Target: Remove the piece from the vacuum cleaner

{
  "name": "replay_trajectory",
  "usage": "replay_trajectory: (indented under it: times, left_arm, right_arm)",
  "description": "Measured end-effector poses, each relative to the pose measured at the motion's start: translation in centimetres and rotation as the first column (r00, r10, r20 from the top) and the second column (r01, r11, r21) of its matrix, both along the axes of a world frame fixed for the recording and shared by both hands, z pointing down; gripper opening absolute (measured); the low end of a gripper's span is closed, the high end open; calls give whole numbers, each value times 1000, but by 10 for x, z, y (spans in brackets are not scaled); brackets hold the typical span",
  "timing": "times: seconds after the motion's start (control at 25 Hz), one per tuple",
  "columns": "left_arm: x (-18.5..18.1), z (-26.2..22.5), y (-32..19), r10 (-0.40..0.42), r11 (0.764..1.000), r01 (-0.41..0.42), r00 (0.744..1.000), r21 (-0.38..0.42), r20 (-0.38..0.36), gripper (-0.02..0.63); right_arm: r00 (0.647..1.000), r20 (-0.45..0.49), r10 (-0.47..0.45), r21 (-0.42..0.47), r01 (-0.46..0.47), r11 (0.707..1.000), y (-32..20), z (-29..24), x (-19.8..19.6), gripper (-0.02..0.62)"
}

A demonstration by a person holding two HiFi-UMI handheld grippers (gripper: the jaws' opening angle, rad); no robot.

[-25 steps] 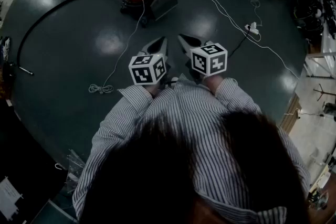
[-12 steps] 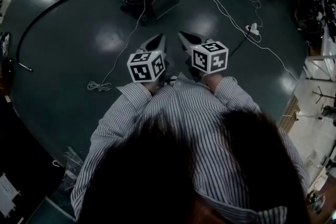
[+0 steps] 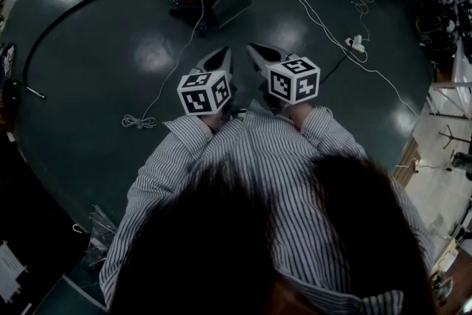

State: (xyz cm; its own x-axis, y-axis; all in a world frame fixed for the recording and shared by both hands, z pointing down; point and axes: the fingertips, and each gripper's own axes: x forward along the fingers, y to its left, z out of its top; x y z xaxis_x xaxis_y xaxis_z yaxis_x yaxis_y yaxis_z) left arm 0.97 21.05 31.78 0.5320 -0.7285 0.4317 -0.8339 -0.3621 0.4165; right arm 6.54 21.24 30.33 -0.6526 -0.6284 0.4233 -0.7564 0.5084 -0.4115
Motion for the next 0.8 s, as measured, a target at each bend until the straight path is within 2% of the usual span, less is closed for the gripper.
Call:
replay_trajectory:
  times: [0.2, 0.44, 0.64, 0.8]
  left_arm:
    - [12, 0, -11, -17, 1000, 17, 1000, 16, -1, 6]
    - [31, 13, -9, -25, 999, 23, 999, -30, -41, 6]
    - [29, 26, -29, -38, 997, 34, 997, -66, -62, 6]
    - [17, 38, -66, -58, 994, 50, 995, -96, -78, 6]
  right_arm:
    - [999, -11, -41, -14, 41, 999, -7, 4, 9, 2]
    - [996, -33, -79, -60, 77, 995, -5, 20, 18, 2]
    - [995, -41, -90, -91, 86, 992, -21, 34, 18, 2]
    - [995, -37, -89, -107, 85, 991, -56, 42, 10, 2]
